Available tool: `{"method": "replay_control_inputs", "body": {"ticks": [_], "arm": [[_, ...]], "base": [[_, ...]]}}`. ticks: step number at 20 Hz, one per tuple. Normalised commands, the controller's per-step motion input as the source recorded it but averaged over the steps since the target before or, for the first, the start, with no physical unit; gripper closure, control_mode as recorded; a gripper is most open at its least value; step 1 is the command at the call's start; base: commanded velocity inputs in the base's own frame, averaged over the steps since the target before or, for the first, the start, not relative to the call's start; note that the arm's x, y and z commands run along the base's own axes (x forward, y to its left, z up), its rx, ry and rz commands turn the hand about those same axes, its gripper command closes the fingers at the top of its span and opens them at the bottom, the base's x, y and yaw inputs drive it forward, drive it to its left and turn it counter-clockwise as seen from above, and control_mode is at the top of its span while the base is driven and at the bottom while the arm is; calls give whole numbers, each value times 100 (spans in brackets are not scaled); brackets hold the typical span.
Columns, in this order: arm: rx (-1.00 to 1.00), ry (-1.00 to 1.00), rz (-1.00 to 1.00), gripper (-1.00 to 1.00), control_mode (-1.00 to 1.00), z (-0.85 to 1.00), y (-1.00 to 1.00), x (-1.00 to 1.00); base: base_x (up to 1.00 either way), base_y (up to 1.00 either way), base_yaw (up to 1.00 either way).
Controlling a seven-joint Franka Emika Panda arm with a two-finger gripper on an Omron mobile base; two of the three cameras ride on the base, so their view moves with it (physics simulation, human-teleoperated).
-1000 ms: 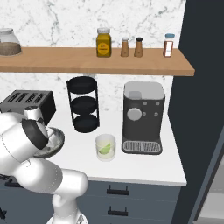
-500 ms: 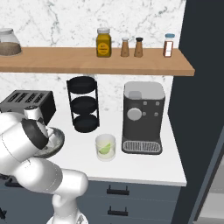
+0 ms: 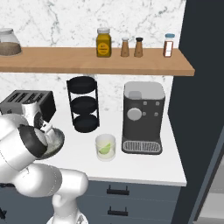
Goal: Grab a lemon wedge from the fridge and one ice cube from the ice bowl, and put them in the glass of lemonade.
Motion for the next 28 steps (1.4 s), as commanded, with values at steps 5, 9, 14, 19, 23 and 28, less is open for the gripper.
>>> {"method": "replay_control_inputs", "body": {"ticks": [5,9,14,19,23,28], "arm": [[7,0,0,100,-100,32,-2,-1],[7,-2,0,100,-100,18,-11,0],[6,-1,0,100,-100,13,-12,0],[8,-7,0,100,-100,11,-8,-3],[5,-3,0,100,-100,7,-5,-15],[-3,-25,0,100,-100,85,-47,-87]], "base": [[0,0,0],[0,0,0],[0,0,0],[0,0,0],[0,0,0],[0,0,0]]}}
